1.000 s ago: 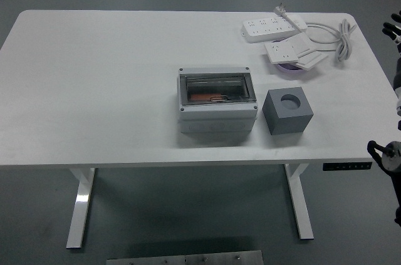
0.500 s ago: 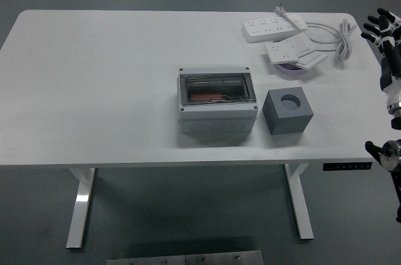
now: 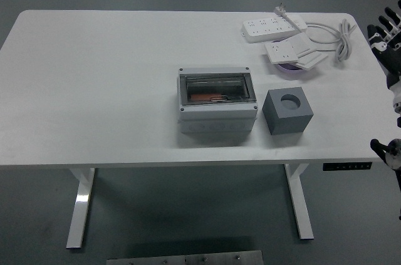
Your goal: Fetch the battery,place it into the box,close the lid of the box
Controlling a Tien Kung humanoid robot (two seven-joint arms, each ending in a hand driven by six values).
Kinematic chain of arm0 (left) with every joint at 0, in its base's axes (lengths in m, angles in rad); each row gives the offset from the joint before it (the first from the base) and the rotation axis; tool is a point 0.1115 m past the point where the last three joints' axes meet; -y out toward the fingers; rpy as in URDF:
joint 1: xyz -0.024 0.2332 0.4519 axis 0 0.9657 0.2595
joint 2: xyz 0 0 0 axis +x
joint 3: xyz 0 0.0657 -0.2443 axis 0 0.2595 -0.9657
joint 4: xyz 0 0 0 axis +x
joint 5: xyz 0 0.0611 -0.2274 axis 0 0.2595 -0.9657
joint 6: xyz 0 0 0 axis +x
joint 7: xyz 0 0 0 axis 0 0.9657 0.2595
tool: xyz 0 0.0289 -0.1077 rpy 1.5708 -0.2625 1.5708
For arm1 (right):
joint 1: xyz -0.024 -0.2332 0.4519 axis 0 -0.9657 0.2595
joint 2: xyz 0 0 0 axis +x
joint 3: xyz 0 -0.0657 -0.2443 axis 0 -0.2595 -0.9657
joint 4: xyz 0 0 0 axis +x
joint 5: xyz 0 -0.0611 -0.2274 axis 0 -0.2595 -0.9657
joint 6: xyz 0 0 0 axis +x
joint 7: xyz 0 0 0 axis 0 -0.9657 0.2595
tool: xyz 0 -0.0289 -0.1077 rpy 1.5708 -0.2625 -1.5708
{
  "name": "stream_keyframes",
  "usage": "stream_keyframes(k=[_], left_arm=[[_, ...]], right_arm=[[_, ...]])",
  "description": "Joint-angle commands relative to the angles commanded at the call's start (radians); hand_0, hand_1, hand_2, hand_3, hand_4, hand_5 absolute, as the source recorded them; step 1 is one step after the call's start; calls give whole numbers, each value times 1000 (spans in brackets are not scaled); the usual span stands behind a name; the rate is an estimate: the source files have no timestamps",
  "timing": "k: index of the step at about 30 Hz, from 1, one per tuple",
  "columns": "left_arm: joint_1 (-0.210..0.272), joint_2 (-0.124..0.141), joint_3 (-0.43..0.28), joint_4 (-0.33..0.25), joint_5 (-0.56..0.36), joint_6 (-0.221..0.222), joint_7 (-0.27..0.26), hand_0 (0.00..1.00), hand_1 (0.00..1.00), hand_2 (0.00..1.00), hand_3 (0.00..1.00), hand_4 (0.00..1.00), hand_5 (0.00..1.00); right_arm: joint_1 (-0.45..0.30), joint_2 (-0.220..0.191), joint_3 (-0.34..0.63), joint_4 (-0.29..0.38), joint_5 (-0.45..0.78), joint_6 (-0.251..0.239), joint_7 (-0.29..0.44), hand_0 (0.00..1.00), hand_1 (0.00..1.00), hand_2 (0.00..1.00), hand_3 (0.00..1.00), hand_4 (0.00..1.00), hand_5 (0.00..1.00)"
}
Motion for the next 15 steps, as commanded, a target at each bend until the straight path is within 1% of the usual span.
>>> stream_keyframes(k=[1,2,13,14,15], left_arm=[[-1,0,0,0,0,0,0,632,698,573,541,500,2],[-1,0,0,0,-1,0,1,632,698,573,541,500,2],[0,3,-2,0,1,-2,4,632,698,573,541,500,2],[0,3,-2,0,1,-2,4,632,698,573,541,500,2],[1,3,-1,0,1,-2,3,632,698,573,541,500,2]], right_arm=[[1,0,0,1,2,1,1,854,872,917,961,888,175],[1,0,0,2,4,1,1,858,873,923,966,903,198],[2,1,3,2,10,2,2,856,873,919,960,900,201],[1,1,4,2,10,2,2,854,867,900,927,900,214],[1,0,5,1,10,1,2,854,867,900,927,900,214]])
